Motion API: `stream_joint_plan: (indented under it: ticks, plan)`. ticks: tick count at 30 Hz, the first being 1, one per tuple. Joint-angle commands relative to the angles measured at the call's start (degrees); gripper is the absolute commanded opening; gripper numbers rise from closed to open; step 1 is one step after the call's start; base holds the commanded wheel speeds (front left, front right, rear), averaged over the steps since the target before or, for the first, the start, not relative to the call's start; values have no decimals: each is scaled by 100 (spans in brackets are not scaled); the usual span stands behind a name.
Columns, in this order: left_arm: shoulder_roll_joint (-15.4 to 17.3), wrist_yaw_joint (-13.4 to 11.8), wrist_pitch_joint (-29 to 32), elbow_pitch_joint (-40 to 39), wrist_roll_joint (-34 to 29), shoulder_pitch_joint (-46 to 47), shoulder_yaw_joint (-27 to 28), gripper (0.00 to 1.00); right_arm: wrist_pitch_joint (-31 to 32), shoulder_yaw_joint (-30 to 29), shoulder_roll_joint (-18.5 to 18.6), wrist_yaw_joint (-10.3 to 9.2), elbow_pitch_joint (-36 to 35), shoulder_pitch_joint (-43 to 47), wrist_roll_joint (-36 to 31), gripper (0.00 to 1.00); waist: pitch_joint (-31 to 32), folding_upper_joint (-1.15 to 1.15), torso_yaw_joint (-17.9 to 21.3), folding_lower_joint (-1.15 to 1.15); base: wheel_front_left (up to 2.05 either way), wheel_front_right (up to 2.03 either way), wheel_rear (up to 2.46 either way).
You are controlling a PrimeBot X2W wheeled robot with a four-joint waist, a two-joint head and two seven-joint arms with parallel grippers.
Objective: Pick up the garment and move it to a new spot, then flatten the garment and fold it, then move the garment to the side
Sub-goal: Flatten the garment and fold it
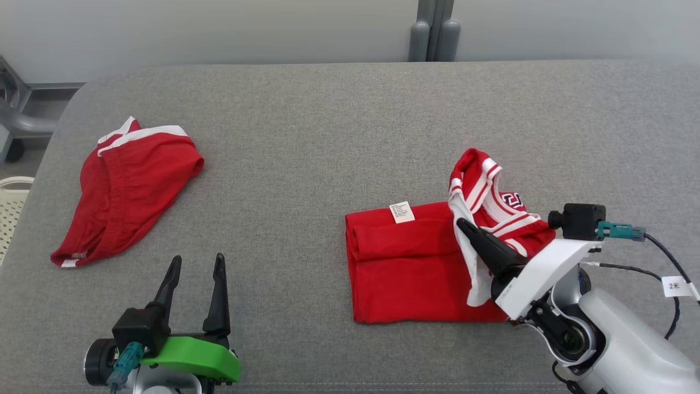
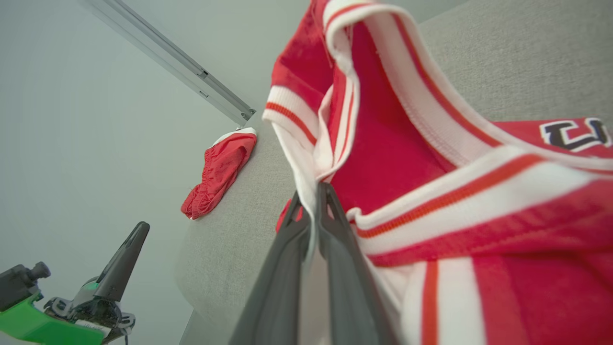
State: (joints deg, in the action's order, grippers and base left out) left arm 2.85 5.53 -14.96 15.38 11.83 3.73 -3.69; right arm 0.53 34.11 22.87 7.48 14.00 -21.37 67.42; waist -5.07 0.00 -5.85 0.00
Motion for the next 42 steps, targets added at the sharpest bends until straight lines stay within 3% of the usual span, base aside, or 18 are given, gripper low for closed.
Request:
stream_joint_plan:
  ticks: [1, 12, 26, 27, 30, 42]
  plan:
    - [9, -10, -21, 26, 52, 84, -15, 100, -10, 51, -90, 2, 41, -10, -78, 0, -8, 0, -30, 0, 0, 0, 0]
    - [10, -62, -21, 77, 137, 210, -272, 100, -72, 138, -920, 2, 844, -318, -653, 0, -81, 0, -184, 0, 0, 0, 0]
    - [10, -102, -21, 181, 254, 326, -482, 100, -192, 122, -1380, 2, 1656, -521, -934, 0, -152, 0, -394, 0, 0, 0, 0]
    - [10, -104, -21, 191, 260, 331, -487, 100, -215, 125, -1388, 2, 1704, -535, -955, 3, -155, 0, -401, 0, 0, 0, 0]
    - [10, -115, -21, 214, 269, 348, -491, 100, -272, 196, -1436, 2, 1700, -570, -934, 100, -158, 0, -407, 0, 0, 0, 0]
    - [11, -94, -21, 225, 217, 272, -461, 100, -796, 392, -945, 2, 619, -356, -482, 100, -76, 0, -299, 0, 0, 0, 0]
